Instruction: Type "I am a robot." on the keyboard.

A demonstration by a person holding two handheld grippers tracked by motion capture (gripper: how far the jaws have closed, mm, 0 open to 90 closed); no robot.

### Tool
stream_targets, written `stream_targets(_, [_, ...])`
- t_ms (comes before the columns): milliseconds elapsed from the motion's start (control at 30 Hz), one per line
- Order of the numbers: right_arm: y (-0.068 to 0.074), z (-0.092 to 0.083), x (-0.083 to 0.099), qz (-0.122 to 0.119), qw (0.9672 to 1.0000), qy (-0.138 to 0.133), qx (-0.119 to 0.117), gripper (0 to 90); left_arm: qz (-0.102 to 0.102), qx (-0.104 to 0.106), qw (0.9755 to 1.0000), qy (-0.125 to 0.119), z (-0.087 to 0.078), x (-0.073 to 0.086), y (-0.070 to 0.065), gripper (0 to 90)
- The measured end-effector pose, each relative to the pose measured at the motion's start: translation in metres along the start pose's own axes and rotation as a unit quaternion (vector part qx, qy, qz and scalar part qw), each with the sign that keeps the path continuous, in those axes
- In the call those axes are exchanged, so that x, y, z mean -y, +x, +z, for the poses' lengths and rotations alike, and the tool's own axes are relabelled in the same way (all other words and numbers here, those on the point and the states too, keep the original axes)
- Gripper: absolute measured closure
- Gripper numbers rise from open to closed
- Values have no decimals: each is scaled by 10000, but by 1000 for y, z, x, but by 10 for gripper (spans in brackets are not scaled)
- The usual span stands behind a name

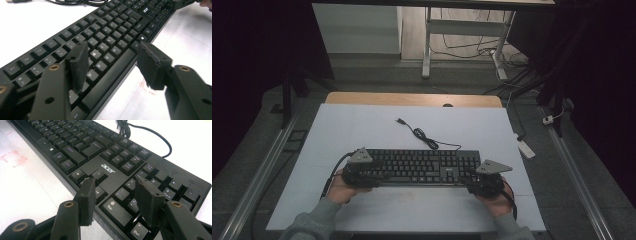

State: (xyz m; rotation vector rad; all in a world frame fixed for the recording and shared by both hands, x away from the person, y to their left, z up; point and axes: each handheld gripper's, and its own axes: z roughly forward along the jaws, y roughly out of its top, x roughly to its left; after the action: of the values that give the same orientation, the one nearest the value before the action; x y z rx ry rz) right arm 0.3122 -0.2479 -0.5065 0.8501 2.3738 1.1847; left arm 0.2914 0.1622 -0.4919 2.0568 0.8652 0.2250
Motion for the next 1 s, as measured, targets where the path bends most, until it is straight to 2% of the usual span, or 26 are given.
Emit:
stream_targets(200, [0, 0, 0, 8, 10000, -5, 4, 515, 90, -56, 9999, 11, 5, -2, -4, 600])
stream_targets(433, [0, -1, 0, 4, 10000, -8, 15, 515, 161, 22, 9999, 57, 10, -3, -8, 884])
stream_targets(800, [-1, 0, 0, 9, 10000, 4, 0, 515, 280, 71, 9989, 358, 29, -1, -14, 889])
stream_targets(1000, [0, 0, 0, -5, 10000, 16, 6, 515, 382, -8, 9976, 584, 39, 2, -15, 889])
